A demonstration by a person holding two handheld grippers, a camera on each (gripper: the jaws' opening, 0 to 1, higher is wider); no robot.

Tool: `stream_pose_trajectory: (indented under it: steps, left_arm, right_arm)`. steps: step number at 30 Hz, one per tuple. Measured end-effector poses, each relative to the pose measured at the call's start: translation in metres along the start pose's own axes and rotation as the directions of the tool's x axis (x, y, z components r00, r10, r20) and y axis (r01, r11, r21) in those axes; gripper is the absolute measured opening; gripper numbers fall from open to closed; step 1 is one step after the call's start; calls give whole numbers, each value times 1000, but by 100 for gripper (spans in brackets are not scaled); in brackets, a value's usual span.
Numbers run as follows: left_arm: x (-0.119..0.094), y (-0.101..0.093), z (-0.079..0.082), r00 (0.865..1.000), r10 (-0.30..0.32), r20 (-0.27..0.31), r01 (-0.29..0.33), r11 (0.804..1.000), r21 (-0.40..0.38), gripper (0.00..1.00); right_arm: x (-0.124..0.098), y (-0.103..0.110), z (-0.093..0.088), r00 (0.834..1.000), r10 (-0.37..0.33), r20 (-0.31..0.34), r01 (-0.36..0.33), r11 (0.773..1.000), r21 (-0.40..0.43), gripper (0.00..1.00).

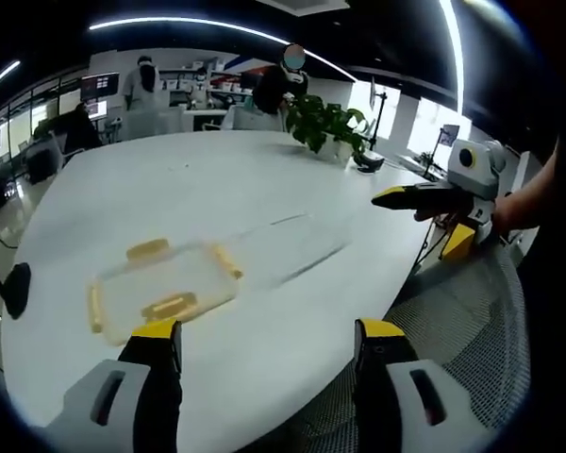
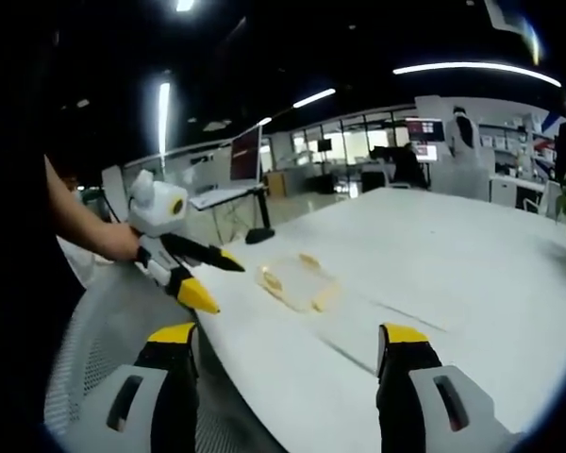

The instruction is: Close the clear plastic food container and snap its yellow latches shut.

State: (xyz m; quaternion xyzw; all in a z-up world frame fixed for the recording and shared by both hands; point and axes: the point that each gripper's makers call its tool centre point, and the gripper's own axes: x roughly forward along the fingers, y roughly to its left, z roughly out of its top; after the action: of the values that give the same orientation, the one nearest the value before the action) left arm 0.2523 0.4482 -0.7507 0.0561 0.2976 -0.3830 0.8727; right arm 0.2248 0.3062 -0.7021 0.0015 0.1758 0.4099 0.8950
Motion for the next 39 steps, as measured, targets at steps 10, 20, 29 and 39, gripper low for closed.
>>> stream_pose_trajectory:
  steps: [10, 20, 29, 39]
  left_arm:
    - [-8, 14, 19, 999, 20, 48, -20, 1000, -10, 71]
    - [-11, 22, 28, 998, 1, 63, 0, 1000, -20, 72]
    - [-11, 21, 29, 998, -46, 44, 44, 998, 34, 72]
    - [-4, 32, 33, 997, -81, 16, 80, 996, 47, 70]
  right_arm:
    - [2, -1, 23, 999, 16, 30, -16, 1000, -22, 76]
    - [14, 1, 26, 999, 27, 31, -27, 1000, -12, 76]
    - [26, 1, 32, 999, 34, 38, -34, 999, -6, 75]
    - [49, 0, 39, 999, 34, 37, -34, 999, -14, 74]
